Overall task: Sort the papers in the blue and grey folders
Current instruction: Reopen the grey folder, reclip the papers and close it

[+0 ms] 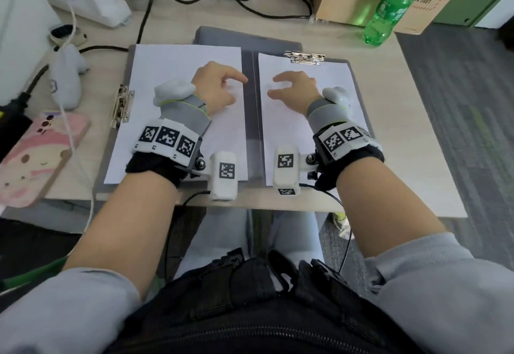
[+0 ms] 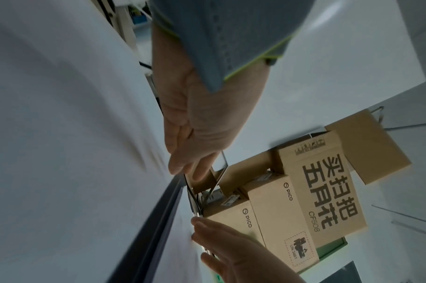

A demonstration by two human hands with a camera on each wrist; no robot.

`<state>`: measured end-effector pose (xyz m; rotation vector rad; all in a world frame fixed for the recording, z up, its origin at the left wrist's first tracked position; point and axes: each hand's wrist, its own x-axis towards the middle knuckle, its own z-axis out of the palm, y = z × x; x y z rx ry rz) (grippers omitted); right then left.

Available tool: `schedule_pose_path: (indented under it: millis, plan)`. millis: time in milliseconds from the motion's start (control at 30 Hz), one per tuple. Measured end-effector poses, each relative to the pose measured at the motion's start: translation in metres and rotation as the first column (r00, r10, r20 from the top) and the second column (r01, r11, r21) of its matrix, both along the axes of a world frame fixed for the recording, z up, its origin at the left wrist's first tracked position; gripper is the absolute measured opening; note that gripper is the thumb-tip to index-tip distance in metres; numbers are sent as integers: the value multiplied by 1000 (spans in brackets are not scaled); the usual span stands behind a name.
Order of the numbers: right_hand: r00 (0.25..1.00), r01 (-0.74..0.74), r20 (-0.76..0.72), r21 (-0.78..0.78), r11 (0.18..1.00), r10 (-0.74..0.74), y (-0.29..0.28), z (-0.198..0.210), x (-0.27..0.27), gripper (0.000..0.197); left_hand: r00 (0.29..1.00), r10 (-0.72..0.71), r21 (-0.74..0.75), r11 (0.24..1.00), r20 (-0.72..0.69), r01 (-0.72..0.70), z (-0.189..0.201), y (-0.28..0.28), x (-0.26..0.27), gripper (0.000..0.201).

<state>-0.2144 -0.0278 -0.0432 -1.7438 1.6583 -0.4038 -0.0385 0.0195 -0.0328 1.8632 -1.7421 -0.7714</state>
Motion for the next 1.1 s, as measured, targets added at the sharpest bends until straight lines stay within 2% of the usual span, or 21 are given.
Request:
schedule_pose_path:
  millis: [133,267,367,467,567,633,700,767,867,933,1000,1100]
  plan:
    - [1000,-20,17,23,1000,20,24,-1,11,44,993,89,-24,996,82,-87,-4,31,20,43]
    - [997,-72,38,22,997,71,44,-2,31,45,972,229,-67,972,47,-226,-19,62,48,41]
    - [991,-129,45,18,992,128,57,-3,49,45,927,369,-95,927,64,-362,-27,82,72,46]
    - [991,-128,38,29,991,127,67,-5,60,49,869,478,-24,878,125,-479,-32,99,88,56]
    - [994,-111,13,34,993,111,77,-7,69,57,835,533,43,839,137,-542,-31,118,97,52]
    - [994,-110,-13,38,993,111,79,-8,71,59,830,558,32,830,2,-558,-30,126,100,55]
    - [990,-131,-47,40,991,133,82,-9,72,58,789,580,-7,805,-202,-593,-26,133,103,55]
    - [988,-140,-52,57,988,143,86,-7,74,64,744,571,-57,779,-348,-625,-16,137,104,52]
    - [979,-171,-96,72,983,177,92,-1,78,69,726,495,-127,778,-478,-615,6,141,102,52]
    - [966,-216,-126,90,972,226,99,5,78,72,683,421,-128,790,-597,-599,21,143,97,50]
    - [964,-253,-62,84,964,258,105,13,76,70,632,336,-140,802,-698,-581,36,145,89,46]
    - [952,-300,84,54,952,296,116,27,72,67,616,210,-202,824,-759,-530,55,142,70,38]
